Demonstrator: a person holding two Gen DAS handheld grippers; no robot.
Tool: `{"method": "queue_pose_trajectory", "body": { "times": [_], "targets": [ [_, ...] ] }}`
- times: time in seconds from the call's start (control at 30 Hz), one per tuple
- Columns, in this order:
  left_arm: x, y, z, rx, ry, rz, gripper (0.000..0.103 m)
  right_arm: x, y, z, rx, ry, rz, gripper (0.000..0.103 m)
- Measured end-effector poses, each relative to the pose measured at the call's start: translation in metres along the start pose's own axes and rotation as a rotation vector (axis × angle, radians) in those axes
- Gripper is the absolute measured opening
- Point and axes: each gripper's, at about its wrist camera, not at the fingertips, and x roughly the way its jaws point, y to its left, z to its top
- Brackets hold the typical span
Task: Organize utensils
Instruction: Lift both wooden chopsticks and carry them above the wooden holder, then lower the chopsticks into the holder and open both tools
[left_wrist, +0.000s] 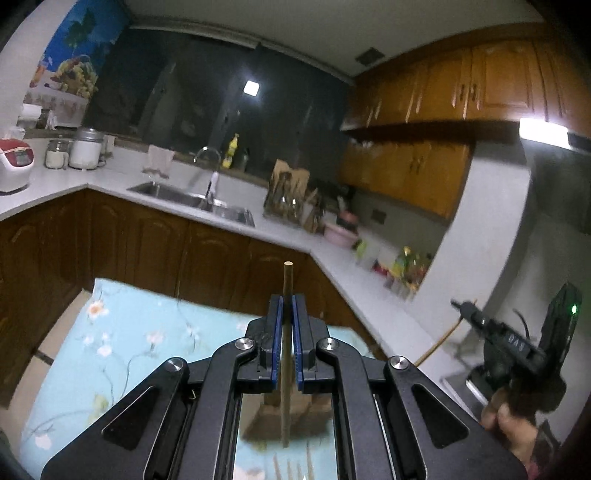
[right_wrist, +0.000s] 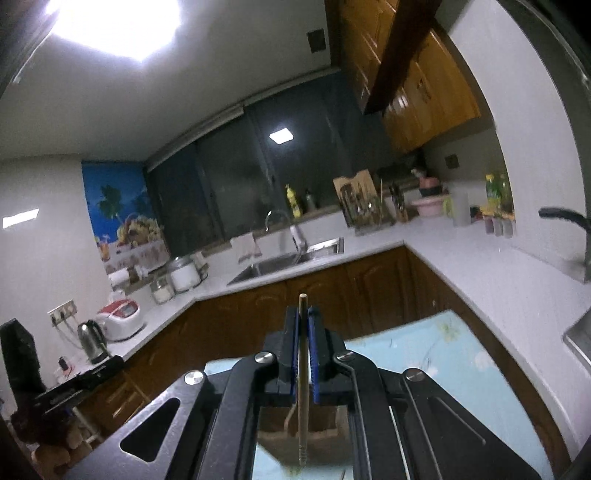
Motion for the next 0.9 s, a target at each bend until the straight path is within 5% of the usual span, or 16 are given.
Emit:
{"method": "queue_pose_trajectory", "body": {
  "times": [0.3,0.6,0.9],
  "targets": [
    [0.056,0.014,-0.015,-0.034,-0.045,0.057,0.004,0.047,-0.011,-0.009,0.001,-0.008,-0.054,0.005],
    [0.09,0.028,-0.065,-0.047,0.038,0.092,0.005,0.078,-0.029,-0.053,0.033,0.088,-0.068,0.005],
    [0.109,0.025,-0.08,-0.011,0.126,0.086,0.006,0.093,-0.042,-0.075,0.067,0.172,-0.054,0.005]
  ]
}}
